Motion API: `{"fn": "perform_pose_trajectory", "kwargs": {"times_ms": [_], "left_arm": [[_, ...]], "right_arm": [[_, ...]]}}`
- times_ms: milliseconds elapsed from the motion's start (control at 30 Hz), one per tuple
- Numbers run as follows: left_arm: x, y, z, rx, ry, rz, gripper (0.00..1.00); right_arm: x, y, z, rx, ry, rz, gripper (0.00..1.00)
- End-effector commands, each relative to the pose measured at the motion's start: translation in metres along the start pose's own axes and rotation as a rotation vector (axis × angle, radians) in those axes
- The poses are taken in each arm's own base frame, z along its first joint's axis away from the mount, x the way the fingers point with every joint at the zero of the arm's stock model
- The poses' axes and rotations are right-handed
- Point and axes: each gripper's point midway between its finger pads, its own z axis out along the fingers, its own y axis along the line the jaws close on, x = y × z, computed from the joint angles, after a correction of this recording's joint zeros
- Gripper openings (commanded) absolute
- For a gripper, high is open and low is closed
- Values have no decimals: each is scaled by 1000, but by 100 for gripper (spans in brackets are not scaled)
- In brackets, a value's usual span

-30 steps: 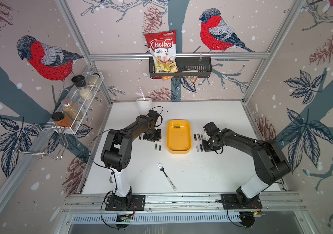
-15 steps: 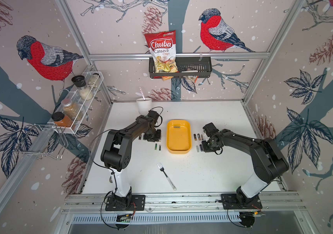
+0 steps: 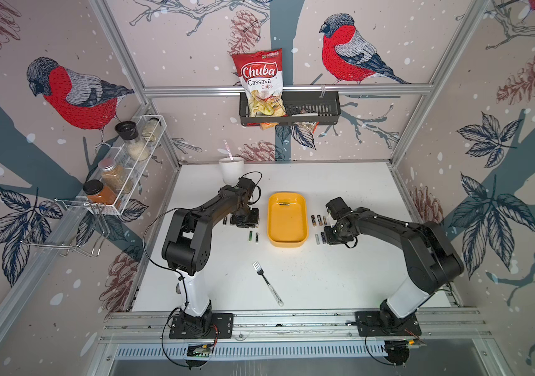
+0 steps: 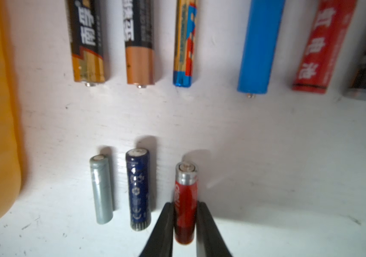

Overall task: Take the batteries out of the storage box
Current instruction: Place the battery at the center of the board.

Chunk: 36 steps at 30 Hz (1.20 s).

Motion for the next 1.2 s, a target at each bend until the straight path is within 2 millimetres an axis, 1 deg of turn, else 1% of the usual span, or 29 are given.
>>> {"fn": "perform_pose_trajectory", "kwargs": {"times_ms": [0,200,367,667,1000,1167], "left_arm": [[2,-1,-3,6,6,1,28],[2,-1,-3,5,9,1,28],[2,-1,-2,5,9,2,28],[1,-2,-4,7,3,2,28],[1,-2,-4,7,6,-2,29],[-1,-2,-7,6,-3,-2,29]], "right_arm": [[-3,-1,0,8,-4,-11,21],[-7,-1,-1,6,-13,-11,21],[-3,-2,3,9,3,-9,22],[-7,-2,-1,12,-8,-10,27],[-10,-3,-7,20,-20,-12,29],[-11,-3,-9,23,-21,-13,29]]}}
